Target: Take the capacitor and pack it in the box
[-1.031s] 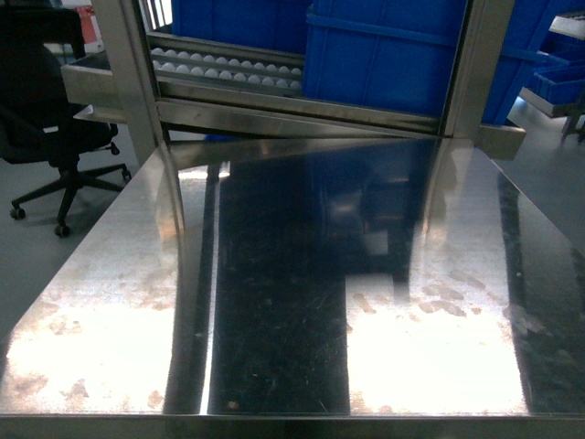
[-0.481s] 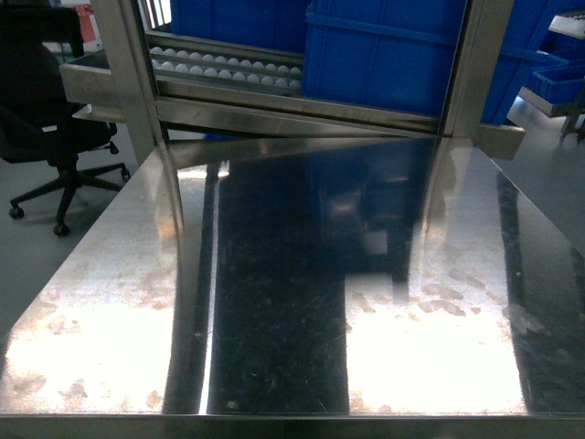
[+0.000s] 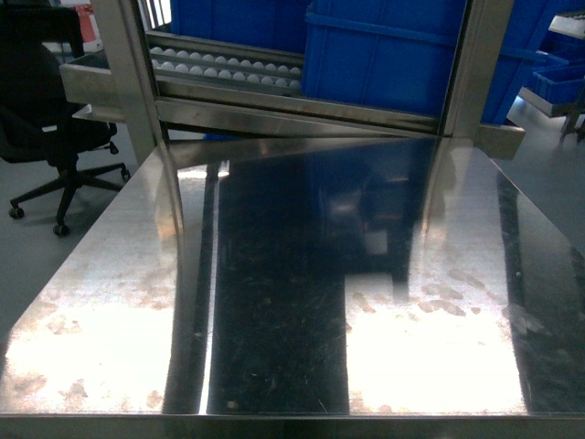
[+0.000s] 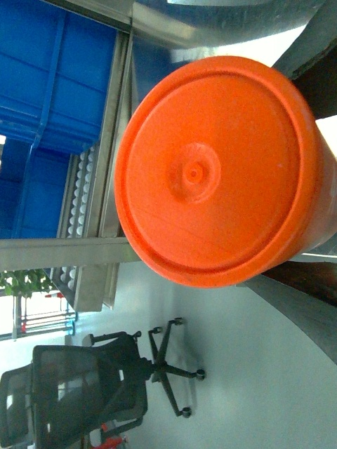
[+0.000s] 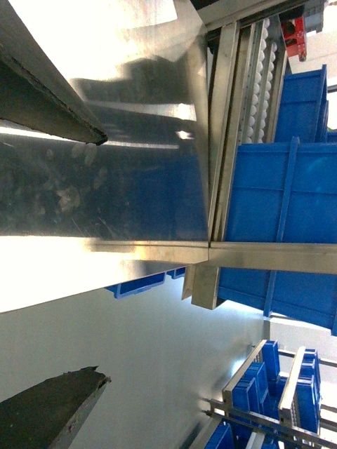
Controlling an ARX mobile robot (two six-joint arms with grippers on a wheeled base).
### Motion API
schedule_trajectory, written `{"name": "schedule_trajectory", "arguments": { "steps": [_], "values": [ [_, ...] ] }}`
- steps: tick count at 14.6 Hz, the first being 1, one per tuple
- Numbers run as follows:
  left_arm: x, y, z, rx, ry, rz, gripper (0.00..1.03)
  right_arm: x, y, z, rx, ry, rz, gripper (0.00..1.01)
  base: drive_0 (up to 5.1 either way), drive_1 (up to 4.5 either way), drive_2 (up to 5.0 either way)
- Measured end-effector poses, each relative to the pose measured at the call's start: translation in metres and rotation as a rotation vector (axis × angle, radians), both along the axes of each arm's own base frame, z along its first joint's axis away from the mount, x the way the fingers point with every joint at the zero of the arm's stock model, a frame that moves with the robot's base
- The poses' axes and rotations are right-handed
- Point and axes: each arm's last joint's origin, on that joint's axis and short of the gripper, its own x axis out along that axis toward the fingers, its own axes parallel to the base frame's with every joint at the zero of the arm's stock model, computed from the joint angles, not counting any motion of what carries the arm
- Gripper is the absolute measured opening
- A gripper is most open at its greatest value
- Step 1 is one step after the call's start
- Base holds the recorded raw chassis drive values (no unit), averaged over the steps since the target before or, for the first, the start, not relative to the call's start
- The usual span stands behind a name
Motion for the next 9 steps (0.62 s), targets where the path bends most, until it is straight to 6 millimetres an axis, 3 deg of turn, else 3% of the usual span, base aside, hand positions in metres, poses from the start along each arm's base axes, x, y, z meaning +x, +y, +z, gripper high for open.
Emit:
{"name": "schedule_trajectory", "arguments": {
  "steps": [9],
  "values": [
    [0.0, 0.0, 0.0, 0.0, 0.0, 0.0, 0.44, 0.0, 0.0, 0.0, 0.0, 0.0, 0.0, 0.98, 0.0, 0.0, 0.0]
  ]
}}
